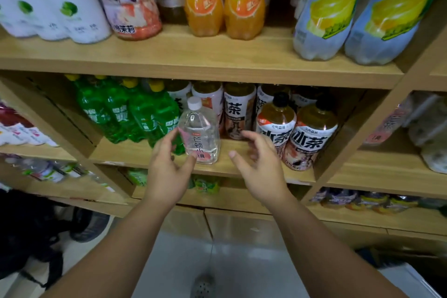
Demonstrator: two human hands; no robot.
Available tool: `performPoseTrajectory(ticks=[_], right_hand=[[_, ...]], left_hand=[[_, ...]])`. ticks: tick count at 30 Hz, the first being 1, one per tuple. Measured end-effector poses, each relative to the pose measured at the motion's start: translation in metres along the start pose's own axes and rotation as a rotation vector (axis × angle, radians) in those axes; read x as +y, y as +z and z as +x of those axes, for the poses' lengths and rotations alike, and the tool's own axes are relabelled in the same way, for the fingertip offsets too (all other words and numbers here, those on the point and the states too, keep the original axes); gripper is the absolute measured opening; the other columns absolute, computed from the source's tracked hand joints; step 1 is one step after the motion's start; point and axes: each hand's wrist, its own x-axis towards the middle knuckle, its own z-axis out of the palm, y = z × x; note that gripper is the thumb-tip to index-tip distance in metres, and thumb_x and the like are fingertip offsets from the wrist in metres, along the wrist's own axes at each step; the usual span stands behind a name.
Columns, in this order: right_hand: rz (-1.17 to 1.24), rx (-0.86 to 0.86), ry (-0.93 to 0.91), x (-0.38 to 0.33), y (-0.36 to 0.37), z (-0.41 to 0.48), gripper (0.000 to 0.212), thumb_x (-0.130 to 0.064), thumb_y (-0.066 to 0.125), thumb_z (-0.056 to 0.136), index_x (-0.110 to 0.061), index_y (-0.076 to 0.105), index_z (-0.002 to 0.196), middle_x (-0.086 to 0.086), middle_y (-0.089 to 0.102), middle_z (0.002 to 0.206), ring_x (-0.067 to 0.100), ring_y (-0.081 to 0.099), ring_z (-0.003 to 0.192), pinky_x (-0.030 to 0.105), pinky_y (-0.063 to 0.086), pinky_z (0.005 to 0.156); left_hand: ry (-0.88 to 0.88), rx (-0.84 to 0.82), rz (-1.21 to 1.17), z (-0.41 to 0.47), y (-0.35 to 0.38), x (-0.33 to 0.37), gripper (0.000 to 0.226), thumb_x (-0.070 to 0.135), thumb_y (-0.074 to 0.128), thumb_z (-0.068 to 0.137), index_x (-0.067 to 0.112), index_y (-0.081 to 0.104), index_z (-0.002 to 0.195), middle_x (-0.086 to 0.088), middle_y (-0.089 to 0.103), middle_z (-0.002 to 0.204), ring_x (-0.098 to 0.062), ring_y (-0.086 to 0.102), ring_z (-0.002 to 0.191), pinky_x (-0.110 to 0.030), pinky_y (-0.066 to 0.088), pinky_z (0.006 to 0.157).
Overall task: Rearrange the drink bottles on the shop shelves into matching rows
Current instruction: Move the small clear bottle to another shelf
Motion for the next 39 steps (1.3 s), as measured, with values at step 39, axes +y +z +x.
performPoseTrajectory(ticks=[39], right_hand=[[0.117,-0.015,0.147,-0.033,0.021,-0.022,0.074,-0.006,0.078,0.089,-0.023,0.047,0.154,-0.006,0.061,0.142,-0.003,0.063,0.12,0.013,0.053,0.089]], left_hand=[[0.194,-0.703,-0.408,0.03,-0.019,0.001,0.066,0.009,0.073,0.092,0.052,0.046,0.134,0.048,0.058,0.118,0.018,0.058,0.114,-0.015,0.057,0.077]])
